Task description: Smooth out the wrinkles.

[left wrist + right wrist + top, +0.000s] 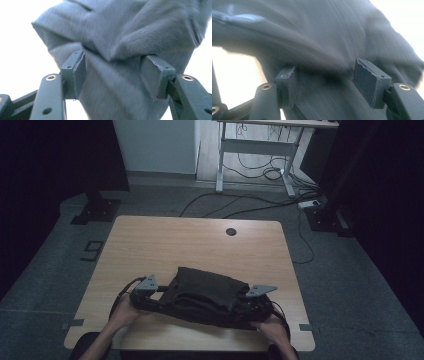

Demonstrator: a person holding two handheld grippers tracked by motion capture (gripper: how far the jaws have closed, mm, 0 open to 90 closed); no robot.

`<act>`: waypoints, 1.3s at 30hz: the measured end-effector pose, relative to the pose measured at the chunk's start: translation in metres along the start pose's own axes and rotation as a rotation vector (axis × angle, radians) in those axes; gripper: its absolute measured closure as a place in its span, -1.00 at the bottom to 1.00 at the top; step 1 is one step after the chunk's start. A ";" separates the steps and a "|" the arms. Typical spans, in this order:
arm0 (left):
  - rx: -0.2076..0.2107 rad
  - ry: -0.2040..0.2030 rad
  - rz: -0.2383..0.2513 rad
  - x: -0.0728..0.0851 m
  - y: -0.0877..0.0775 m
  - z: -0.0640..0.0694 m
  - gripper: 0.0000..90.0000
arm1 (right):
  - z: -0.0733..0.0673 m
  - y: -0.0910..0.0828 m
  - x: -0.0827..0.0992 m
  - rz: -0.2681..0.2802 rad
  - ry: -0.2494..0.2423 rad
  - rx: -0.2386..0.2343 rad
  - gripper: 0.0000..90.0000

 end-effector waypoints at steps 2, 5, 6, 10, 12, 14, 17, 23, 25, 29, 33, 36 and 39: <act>-0.014 0.009 -0.032 0.003 -0.005 -0.005 -0.28 | 0.008 -0.010 0.007 -0.013 0.020 0.038 -0.18; -0.038 -0.015 -0.029 -0.002 -0.011 -0.012 -0.33 | 0.018 -0.020 0.010 -0.005 0.062 0.084 -0.23; -0.037 -0.027 -0.027 -0.007 -0.013 -0.014 -0.35 | 0.019 -0.021 0.008 0.000 0.073 0.093 -0.25; -0.104 -0.030 0.033 -0.034 -0.021 -0.022 -0.42 | 0.017 -0.018 -0.008 0.035 0.109 0.127 -0.38; -0.081 -0.064 0.080 -0.043 -0.019 -0.019 -0.44 | 0.011 -0.010 -0.016 0.039 0.117 0.128 -0.46; -0.057 -0.080 0.092 -0.048 -0.010 -0.011 -0.51 | 0.004 0.000 -0.022 0.032 0.122 0.128 -0.56; -0.019 -0.082 0.058 -0.044 0.009 0.006 -0.57 | -0.011 0.014 -0.023 0.011 0.126 0.127 -0.65; -0.042 -0.069 -0.061 -0.015 0.032 0.026 -0.59 | -0.027 0.029 -0.005 -0.070 0.126 0.160 -0.71; -0.061 -0.068 -0.083 -0.007 0.034 0.025 -0.58 | -0.026 0.031 0.002 -0.087 0.128 0.175 -0.72; -0.081 -0.060 -0.075 0.003 0.036 0.026 -0.58 | -0.025 0.035 0.011 -0.109 0.125 0.186 -0.75; -0.098 -0.047 -0.071 0.006 0.038 0.028 -0.59 | -0.024 0.039 0.015 -0.102 0.128 0.189 -0.75; -0.102 -0.061 -0.061 0.008 0.041 0.026 -0.62 | -0.024 0.040 0.017 -0.096 0.125 0.190 -0.77; -0.109 -0.077 -0.054 0.010 0.043 0.025 -0.66 | -0.023 0.042 0.017 -0.094 0.115 0.189 -0.80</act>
Point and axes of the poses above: each handheld gripper's, and its own axes: y roughly forward along the jaws, x roughly out of its underside, z roughly to its right, the point moved 5 cm from there along y, roughly forward along the jaws, and after that the axes turned 10 degrees about z, right-handed, at the moved point
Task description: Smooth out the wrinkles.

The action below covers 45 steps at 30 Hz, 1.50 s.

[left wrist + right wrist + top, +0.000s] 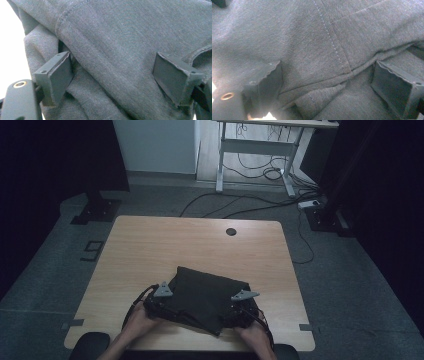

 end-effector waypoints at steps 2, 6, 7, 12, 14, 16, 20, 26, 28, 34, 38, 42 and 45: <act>-0.007 -0.004 0.000 0.000 0.001 -0.001 -0.66 | 0.001 0.002 -0.001 0.005 -0.007 0.006 -0.80; -0.013 -0.011 -0.003 -0.001 0.003 -0.003 -0.68 | 0.004 0.005 -0.002 0.010 -0.014 0.004 -0.82; -0.015 -0.012 -0.003 -0.002 0.003 -0.004 -0.68 | 0.005 0.006 -0.003 0.013 -0.016 0.004 -0.82; -0.020 -0.014 -0.006 -0.004 0.006 -0.010 -0.68 | 0.009 0.010 -0.006 0.019 -0.018 0.002 -0.82; -0.022 -0.017 -0.007 -0.004 0.007 -0.012 -0.68 | 0.010 0.012 -0.007 0.021 -0.020 0.000 -0.82; -0.026 -0.019 -0.006 -0.005 0.008 -0.014 -0.68 | 0.012 0.014 -0.009 0.020 -0.023 -0.001 -0.82; -0.036 -0.024 -0.008 -0.007 0.011 -0.019 -0.68 | 0.016 0.018 -0.013 0.019 -0.029 -0.003 -0.82; -0.055 -0.034 -0.007 -0.011 0.015 -0.030 -0.68 | 0.023 0.028 -0.022 0.011 -0.031 0.001 -0.82; -0.060 -0.038 -0.006 -0.012 0.017 -0.034 -0.68 | 0.025 0.031 -0.025 0.011 -0.032 0.004 -0.82; -0.074 -0.049 -0.009 -0.017 0.023 -0.045 -0.68 | 0.032 0.040 -0.033 0.009 -0.031 0.008 -0.82; -0.080 -0.054 -0.009 -0.019 0.026 -0.052 -0.68 | 0.037 0.046 -0.038 0.010 -0.030 0.010 -0.82; -0.087 -0.060 -0.012 -0.022 0.029 -0.060 -0.68 | 0.042 0.053 -0.044 0.011 -0.025 0.014 -0.82; -0.093 -0.064 -0.015 -0.025 0.032 -0.066 -0.68 | 0.047 0.058 -0.049 0.010 -0.028 0.012 -0.82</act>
Point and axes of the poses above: each handheld gripper's, and its own axes: y roughly forward along the jaws, x roughly out of its underside, z roughly to its right, the point moved 5 cm from there along y, roughly forward along the jaws, and after that the axes turned 10 degrees about z, right-handed, at the moved point
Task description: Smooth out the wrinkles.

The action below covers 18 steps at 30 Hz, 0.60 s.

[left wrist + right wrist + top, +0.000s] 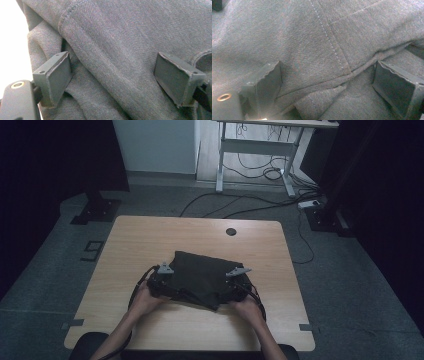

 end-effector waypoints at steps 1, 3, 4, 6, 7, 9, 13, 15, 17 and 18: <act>-0.003 -0.004 -0.001 -0.001 0.001 -0.002 -0.68 | 0.001 0.001 -0.001 0.000 0.004 0.001 -0.82; -0.007 -0.008 -0.004 -0.003 0.003 -0.005 -0.68 | 0.004 0.005 -0.004 -0.001 0.006 0.001 -0.82; -0.009 -0.008 -0.005 -0.004 0.004 -0.006 -0.68 | 0.006 0.006 -0.006 0.001 0.004 0.002 -0.82; -0.014 -0.011 -0.006 -0.006 0.007 -0.010 -0.68 | 0.008 0.010 -0.008 0.002 0.007 0.003 -0.82; -0.016 -0.012 -0.007 -0.007 0.008 -0.011 -0.68 | 0.010 0.011 -0.009 0.002 0.007 0.004 -0.82; -0.021 -0.015 -0.006 -0.008 0.010 -0.015 -0.68 | 0.012 0.014 -0.012 0.003 0.008 0.005 -0.82; -0.034 -0.023 -0.003 -0.012 0.014 -0.021 -0.68 | 0.018 0.020 -0.017 0.001 0.008 0.010 -0.82; -0.040 -0.028 0.000 -0.013 0.017 -0.024 -0.68 | 0.021 0.024 -0.021 0.000 0.011 0.012 -0.82; -0.047 -0.032 -0.003 -0.016 0.019 -0.028 -0.68 | 0.024 0.027 -0.023 0.003 0.012 0.015 -0.82; -0.050 -0.035 -0.004 -0.017 0.020 -0.029 -0.68 | 0.025 0.029 -0.025 0.005 0.012 0.016 -0.82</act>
Point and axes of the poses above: each handheld gripper's, and its own axes: y roughly forward along the jaws, x roughly out of its underside, z roughly to its right, the point moved 5 cm from there along y, roughly forward along the jaws, and after that the axes turned 10 degrees about z, right-handed, at the moved point
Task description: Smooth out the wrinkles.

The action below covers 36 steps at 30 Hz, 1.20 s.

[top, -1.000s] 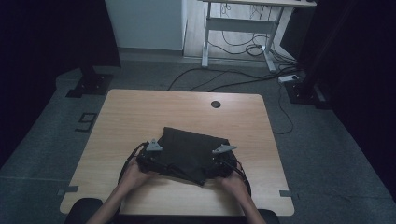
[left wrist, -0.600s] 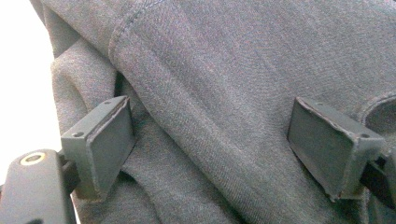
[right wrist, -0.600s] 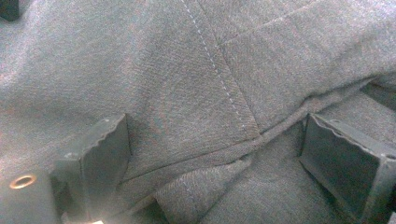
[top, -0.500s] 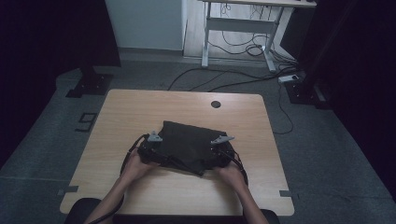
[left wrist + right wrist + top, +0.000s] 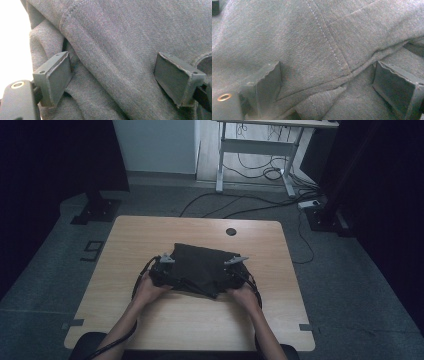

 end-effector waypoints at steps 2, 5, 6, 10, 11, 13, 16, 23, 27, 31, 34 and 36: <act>-0.009 -0.003 -0.006 -0.002 0.003 -0.002 -0.68 | 0.003 0.003 -0.002 0.003 0.002 0.003 -0.82; -0.023 -0.011 -0.009 -0.007 0.008 -0.007 -0.68 | 0.006 0.007 -0.006 0.002 0.005 0.006 -0.82; -0.026 -0.013 -0.009 -0.008 0.009 -0.008 -0.68 | 0.008 0.009 -0.007 0.002 0.006 0.009 -0.82; -0.040 -0.021 -0.006 -0.013 0.016 -0.015 -0.68 | 0.015 0.016 -0.014 0.004 0.015 0.012 -0.82; -0.043 -0.024 -0.006 -0.014 0.018 -0.017 -0.68 | 0.017 0.018 -0.015 0.007 0.016 0.012 -0.82; -0.053 -0.030 -0.006 -0.016 0.021 -0.020 -0.68 | 0.021 0.022 -0.018 0.010 0.015 0.012 -0.82; -0.071 -0.039 -0.010 -0.020 0.026 -0.023 -0.69 | 0.026 0.027 -0.023 0.013 0.018 0.012 -0.82; -0.059 -0.043 0.000 -0.021 0.026 -0.026 -0.69 | 0.027 0.028 -0.023 0.034 0.022 0.015 -0.82; -0.032 -0.048 -0.001 -0.022 0.024 -0.027 -0.69 | 0.026 0.025 -0.023 0.032 0.031 0.018 -0.74; -0.030 -0.044 -0.010 -0.026 0.018 -0.025 -0.69 | 0.023 0.018 -0.025 0.016 0.030 -0.007 -0.68; -0.020 -0.041 -0.004 -0.029 0.012 -0.022 -0.69 | 0.020 0.012 -0.026 0.013 0.021 -0.008 -0.69; -0.013 -0.045 0.011 -0.031 0.006 -0.020 -0.70 | 0.018 0.009 -0.027 0.015 0.016 -0.011 -0.70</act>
Point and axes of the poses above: each handheld gripper's, and its own axes: y roughly forward along the jaws, x roughly out of its underside, z roughly to its right, the point moved 5 cm from there along y, roughly forward along the jaws, and after that the axes turned 10 degrees about z, right-handed, at the moved point
